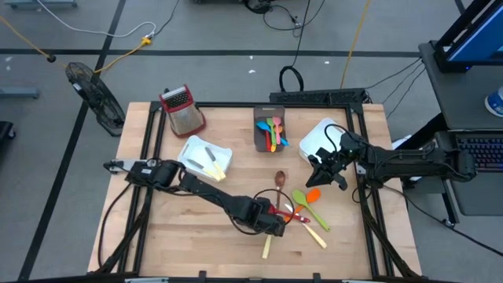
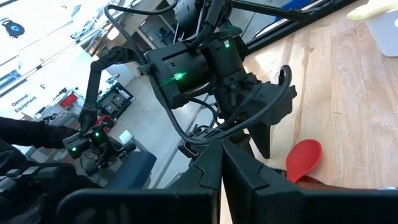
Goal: Pick & Place Kitchen Items
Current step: Put the yellow knife into the left white bin
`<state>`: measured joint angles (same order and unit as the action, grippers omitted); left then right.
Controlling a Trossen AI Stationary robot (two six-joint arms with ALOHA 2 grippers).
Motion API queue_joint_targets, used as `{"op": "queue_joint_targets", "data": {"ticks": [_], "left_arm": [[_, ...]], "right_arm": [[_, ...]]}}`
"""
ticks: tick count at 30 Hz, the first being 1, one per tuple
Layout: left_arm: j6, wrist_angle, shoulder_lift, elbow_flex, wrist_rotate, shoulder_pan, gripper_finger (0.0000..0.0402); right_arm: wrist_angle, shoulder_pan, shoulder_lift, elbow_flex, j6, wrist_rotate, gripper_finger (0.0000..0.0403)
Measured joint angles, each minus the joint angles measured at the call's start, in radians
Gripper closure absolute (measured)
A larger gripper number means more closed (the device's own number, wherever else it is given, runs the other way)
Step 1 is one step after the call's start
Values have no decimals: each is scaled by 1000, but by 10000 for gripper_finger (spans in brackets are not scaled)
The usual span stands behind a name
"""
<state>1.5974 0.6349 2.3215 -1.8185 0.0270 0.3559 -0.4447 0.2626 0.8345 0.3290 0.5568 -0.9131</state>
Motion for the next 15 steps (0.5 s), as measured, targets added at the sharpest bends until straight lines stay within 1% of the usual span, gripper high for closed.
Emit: {"op": "queue_joint_targets", "data": {"ticks": [5, 9, 15], "left_arm": [[-44, -1, 0, -1, 7, 2, 256], [-52, -2, 0, -2, -17, 1, 256], [-120, -4, 0, -3, -28, -2, 257]], "right_arm": [[0, 0, 0, 0, 0, 0, 399], [0, 0, 0, 0, 3, 0, 399], [0, 0, 0, 0, 3, -1, 399]]}}
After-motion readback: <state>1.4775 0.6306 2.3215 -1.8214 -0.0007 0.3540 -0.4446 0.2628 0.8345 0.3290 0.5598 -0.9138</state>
